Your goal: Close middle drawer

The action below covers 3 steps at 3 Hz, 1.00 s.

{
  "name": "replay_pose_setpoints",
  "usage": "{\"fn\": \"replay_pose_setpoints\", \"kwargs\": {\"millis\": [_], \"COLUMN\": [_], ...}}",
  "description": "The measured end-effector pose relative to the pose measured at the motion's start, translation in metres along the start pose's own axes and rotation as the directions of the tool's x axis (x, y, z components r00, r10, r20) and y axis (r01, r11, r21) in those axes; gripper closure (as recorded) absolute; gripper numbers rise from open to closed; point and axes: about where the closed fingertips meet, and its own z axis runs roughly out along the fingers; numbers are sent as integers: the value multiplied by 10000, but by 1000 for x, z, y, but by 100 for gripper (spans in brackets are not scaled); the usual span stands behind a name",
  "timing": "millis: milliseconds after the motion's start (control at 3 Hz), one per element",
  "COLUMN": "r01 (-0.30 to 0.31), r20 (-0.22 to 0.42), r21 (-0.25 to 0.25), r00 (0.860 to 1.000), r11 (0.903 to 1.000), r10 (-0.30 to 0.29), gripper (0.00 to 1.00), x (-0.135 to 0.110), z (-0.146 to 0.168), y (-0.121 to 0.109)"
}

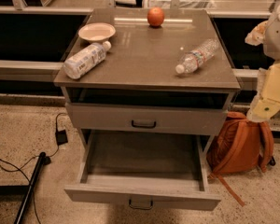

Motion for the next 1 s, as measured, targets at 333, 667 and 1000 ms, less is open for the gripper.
{"fn": "replay_pose_setpoints", "kwargs": {"millis": [333,667,1000], "r01": [0,0,274], "r20": [1,184,985], "r21": [0,-163,-891], "r00": [10000,9998,9950], "r11": [10000,9999,9956], "r10": [0,3,-186], "gripper": [0,0,0], "x": [0,-2,-12], "z": [0,9,74], "y": [0,1,30]}}
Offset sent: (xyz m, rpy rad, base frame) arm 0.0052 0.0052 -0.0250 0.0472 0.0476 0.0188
